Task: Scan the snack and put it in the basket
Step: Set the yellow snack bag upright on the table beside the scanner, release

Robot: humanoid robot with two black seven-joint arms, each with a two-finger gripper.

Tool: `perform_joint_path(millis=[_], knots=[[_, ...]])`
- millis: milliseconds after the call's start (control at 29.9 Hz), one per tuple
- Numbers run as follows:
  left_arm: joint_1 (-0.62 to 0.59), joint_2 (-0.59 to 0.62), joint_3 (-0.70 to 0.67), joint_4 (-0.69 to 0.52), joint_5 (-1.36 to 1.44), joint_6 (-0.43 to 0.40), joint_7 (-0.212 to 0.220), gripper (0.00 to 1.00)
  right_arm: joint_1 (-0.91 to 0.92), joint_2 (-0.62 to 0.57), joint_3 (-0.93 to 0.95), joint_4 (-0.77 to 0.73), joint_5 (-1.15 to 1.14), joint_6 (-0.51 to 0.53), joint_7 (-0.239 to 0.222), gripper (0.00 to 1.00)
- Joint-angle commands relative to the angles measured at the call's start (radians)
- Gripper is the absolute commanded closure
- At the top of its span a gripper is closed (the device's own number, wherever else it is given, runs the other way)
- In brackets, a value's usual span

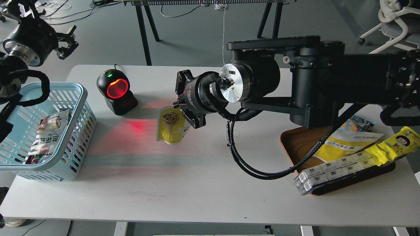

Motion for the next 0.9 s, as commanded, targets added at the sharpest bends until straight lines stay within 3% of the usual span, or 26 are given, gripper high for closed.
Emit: perform_joint_path(millis=[0, 234, 635, 736, 869], knots=[[0.0, 0.002, 0.0, 0.0, 0.0, 0.0, 0.001, 0.0, -0.03, 0.043, 0.01, -0.049, -0.021, 0.0, 0.0, 1.0], [0.002, 0.008, 0.0, 0.002, 0.0, 0.0, 0.001, 0.0, -0.052, 0.043, -0.003, -0.145, -0.036, 0.0, 0.0, 1.0], [0.002, 0.01, 0.0, 0.002, 0.0, -0.002, 0.001, 0.0, -0.128, 0.043, -0.006, -0.184, -0.102, 0.0, 0.0, 0.99], [0.002, 0.01, 0.0, 0.002, 0.0, -0.002, -0.001, 0.0, -0.137, 0.043, -0.006, -0.19, -0.102, 0.0, 0.002, 0.92], [0.002, 0.011, -0.002, 0.0, -0.001, -0.002, -0.001, 0.0, -0.139, 0.043, -0.006, -0.19, -0.105, 0.0, 0.002, 0.72]])
